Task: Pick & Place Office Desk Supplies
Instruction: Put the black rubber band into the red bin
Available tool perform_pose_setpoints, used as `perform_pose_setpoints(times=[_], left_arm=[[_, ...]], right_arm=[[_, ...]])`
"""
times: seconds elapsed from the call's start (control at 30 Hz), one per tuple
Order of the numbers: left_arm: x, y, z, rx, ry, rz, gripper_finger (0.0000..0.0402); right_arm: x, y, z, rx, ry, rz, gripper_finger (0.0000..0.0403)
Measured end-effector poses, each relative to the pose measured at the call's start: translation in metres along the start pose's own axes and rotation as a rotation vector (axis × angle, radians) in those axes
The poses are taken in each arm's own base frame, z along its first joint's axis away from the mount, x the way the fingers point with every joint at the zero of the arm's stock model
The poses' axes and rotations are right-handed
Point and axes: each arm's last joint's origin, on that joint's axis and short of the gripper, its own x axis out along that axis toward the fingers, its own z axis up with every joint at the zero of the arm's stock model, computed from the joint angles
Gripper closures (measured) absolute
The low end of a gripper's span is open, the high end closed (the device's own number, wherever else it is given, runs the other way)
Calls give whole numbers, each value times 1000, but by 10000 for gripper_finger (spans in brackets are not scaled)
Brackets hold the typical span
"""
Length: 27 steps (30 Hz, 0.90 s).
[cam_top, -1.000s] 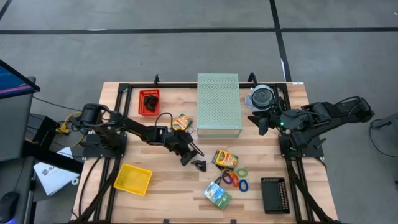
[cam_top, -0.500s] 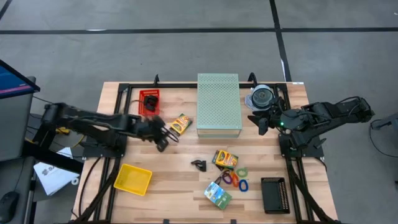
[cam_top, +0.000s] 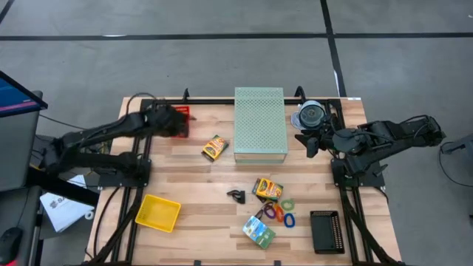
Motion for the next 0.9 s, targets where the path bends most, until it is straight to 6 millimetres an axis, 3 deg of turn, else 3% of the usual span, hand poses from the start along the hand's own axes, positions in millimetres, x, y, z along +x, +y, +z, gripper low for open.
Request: perform_pose_setpoints(times=[0.27, 0.47, 0.67, 0.9], left_arm=[[46, 19, 39, -50, 52, -30, 401], [70, 22, 42, -37, 140, -32, 401], [68, 23, 41, -19, 125, 1, 378], [52, 26, 44, 14, 47, -6, 273]], right_arm=[[0, 0, 0, 0, 2, 1, 201], [0, 0, 0, 10, 4, 4, 201], [0, 0, 0, 17, 4, 4, 201], [0, 0, 0, 17, 3, 4, 201]])
